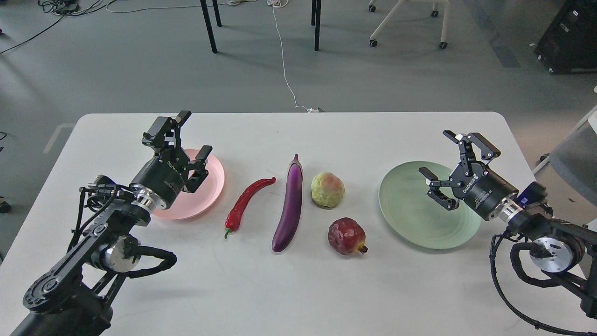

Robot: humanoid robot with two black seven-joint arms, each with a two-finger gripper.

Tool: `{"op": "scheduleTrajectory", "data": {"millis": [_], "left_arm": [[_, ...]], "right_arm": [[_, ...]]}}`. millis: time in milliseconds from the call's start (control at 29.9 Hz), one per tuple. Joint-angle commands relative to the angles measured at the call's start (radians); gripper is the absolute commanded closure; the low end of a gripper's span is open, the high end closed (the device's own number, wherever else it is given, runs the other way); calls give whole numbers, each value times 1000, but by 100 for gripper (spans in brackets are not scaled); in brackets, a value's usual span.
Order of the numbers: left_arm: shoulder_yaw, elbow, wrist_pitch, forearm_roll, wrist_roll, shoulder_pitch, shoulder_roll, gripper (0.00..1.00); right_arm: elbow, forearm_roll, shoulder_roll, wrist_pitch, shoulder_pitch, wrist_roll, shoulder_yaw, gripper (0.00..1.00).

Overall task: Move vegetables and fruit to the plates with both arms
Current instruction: 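Move the right gripper toward the yellow-green pear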

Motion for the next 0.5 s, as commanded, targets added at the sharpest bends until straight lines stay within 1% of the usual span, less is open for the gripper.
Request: {"op": "scheduleTrajectory", "data": {"millis": [0, 100, 167, 267, 368, 468], "left_arm": [[9, -6, 2, 2, -2, 4, -2, 2], [11, -5, 1, 5, 1, 3, 1, 2], [3, -6, -4, -1, -2, 1, 2, 2], [-1, -6, 1, 0, -10, -2, 11, 2], [0, -6, 2, 8, -34, -8, 29, 2], [0, -9, 1, 4, -41, -8, 38, 2]], "right_arm": [[14, -1, -12, 2, 1, 0, -2, 1], [17, -12, -20, 4, 15, 0, -5, 1], [19, -70, -38, 2, 52, 0, -8, 1], [25, -318, -81, 1, 166, 0, -52, 1], [32, -522, -112, -4, 355, 0, -196, 1], [34, -613, -111, -7, 579, 0, -411, 1]]}}
